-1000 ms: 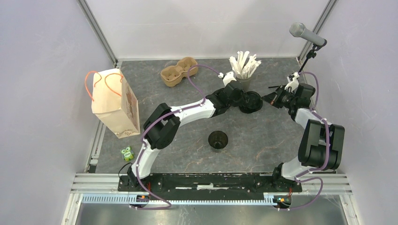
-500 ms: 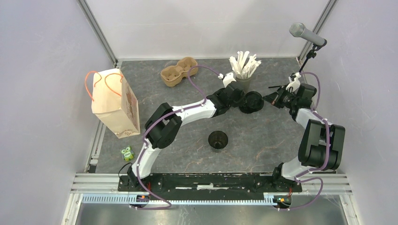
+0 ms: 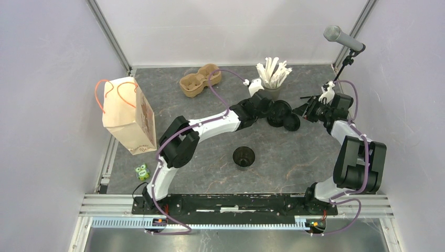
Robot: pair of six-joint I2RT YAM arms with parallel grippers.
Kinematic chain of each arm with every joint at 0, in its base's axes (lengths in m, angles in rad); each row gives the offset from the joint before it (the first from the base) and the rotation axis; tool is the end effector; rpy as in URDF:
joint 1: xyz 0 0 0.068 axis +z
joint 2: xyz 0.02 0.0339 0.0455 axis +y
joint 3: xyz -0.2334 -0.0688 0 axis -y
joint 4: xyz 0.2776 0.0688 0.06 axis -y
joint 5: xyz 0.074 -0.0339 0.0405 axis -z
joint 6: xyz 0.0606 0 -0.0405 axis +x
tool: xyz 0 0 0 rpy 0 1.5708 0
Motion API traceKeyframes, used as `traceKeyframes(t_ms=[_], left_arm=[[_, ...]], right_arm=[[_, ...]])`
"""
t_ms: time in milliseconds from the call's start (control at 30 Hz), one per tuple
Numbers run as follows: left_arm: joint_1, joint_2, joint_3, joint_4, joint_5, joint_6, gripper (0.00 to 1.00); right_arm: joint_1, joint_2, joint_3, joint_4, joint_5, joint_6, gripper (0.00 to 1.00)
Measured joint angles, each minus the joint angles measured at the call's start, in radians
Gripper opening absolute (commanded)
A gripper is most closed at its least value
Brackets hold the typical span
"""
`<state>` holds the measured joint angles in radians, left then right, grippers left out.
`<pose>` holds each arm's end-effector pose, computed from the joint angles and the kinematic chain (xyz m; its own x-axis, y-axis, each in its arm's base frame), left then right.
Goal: Pack the takeout coffee
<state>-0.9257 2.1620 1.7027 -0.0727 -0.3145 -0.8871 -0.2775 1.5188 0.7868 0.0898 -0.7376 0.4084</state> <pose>0.3390 -0.4194 0.1712 -0.6575 -0.3524 -0.6660 0.1423 0.8100 -0.5690 0.3474 -0.0566 0.1345 -0.6538 0.4919 -0.5749 -0.0605 0.7235 0.6877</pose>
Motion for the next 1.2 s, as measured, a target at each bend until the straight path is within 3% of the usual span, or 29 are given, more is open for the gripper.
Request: traceKeyframes(t_ms=[267, 467, 533, 800, 1200], left_arm=[[-0.002, -0.148, 0.0, -0.068, -0.09, 0.084, 0.02], [-0.002, -0.338, -0.044, -0.121, -0.132, 0.169, 0.02], [-0.002, -0.428, -0.09, -0.143, -0.129, 0.195, 0.02], [-0.001, -0.792, -0.307, -0.334, -0.048, 0.286, 0.02], [-0.002, -1.272, -0.632, -0.64, 0.113, 0.369, 0.02]], right_arm=[[-0.006, -0.039, 0.046, -0.071, 0.079, -0.041, 0.32], [0.012, -0.041, 0.077, -0.207, 0.268, -0.118, 0.49], [0.021, -0.041, 0.081, -0.257, 0.355, -0.143, 0.5], [0.041, -0.041, 0.081, -0.364, 0.569, -0.207, 0.44], [0.071, 0.019, 0.061, -0.322, 0.602, -0.212, 0.35]])
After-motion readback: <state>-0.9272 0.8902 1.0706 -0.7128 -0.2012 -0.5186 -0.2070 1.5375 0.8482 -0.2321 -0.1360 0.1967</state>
